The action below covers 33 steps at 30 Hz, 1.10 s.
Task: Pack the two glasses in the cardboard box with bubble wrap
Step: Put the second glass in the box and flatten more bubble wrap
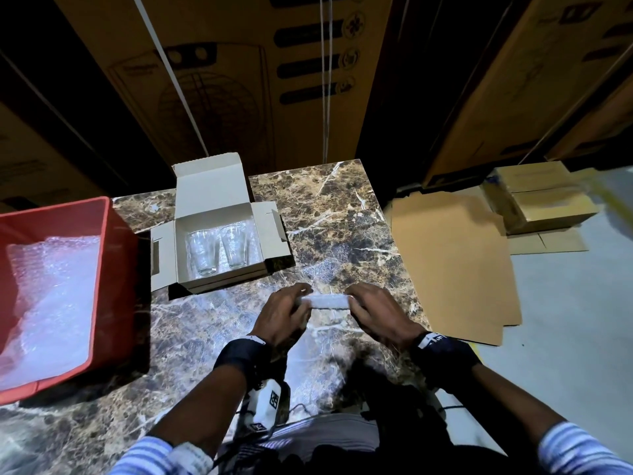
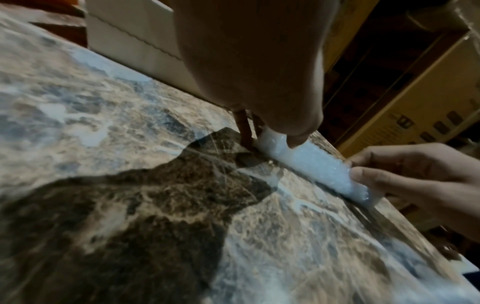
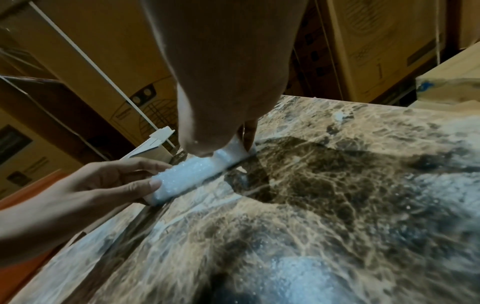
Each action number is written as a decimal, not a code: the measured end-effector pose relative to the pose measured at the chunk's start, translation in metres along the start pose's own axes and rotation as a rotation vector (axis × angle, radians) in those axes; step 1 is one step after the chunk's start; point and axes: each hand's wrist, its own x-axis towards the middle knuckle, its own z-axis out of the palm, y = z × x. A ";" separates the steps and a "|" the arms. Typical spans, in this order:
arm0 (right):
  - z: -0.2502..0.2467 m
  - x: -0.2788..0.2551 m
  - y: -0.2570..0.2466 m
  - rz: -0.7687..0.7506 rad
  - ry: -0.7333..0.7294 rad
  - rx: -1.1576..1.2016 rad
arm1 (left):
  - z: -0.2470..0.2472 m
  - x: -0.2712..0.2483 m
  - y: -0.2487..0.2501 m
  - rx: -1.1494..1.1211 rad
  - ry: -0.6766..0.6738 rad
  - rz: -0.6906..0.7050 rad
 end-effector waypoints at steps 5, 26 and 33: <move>0.005 0.005 0.001 0.042 0.039 0.004 | 0.002 0.003 0.008 -0.043 0.078 -0.092; 0.005 -0.009 0.001 -0.075 -0.009 -0.171 | 0.008 0.004 0.021 0.437 -0.073 0.113; -0.005 0.012 -0.010 -0.065 -0.074 -0.237 | 0.003 0.020 0.012 0.492 -0.102 0.146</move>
